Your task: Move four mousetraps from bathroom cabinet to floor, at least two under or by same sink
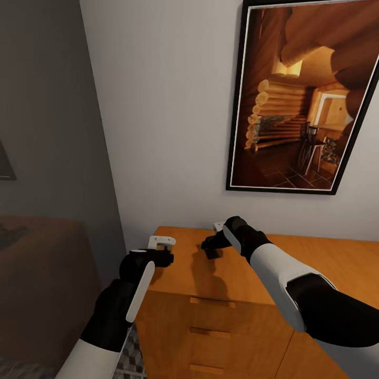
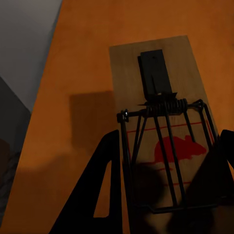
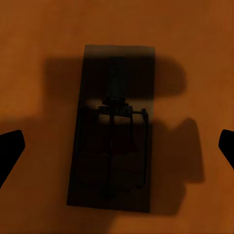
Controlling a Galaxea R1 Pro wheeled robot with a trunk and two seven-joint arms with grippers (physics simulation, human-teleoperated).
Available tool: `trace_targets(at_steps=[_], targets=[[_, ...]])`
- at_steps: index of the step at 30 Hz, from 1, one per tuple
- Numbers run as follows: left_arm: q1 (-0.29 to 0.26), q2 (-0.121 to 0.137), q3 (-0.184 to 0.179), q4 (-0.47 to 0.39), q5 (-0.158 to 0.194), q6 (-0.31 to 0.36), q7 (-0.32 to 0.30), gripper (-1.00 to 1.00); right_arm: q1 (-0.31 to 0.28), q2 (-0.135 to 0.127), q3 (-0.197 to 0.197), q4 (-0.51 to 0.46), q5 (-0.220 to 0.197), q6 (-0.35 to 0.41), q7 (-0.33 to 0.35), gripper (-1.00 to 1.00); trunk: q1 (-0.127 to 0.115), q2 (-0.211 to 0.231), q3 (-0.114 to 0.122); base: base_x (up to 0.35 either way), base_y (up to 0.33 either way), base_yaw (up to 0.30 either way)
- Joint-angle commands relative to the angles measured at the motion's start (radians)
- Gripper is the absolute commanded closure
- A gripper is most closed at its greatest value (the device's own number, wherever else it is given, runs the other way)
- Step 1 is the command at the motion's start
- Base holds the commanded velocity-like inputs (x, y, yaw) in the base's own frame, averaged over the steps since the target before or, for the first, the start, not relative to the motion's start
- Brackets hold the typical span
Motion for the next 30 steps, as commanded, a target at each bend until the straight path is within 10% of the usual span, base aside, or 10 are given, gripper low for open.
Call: trace_targets(at_steps=[1,30], targets=[[-0.001,0.0,-0.001,-0.001,0.009,0.003,0.011,1.0,-0.001,-0.001,0.008,-0.001,-0.009,0.004,-0.002,-1.0,0.0,-0.001,-0.001,0.0,0.0,0.0],[-0.001,0.0,-0.001,-0.001,0.009,0.002,0.011,1.0,-0.001,-0.001,0.008,-0.001,-0.008,0.003,-0.001,-1.0,0.023,-0.043,-0.02,0.0,0.0,0.0]])
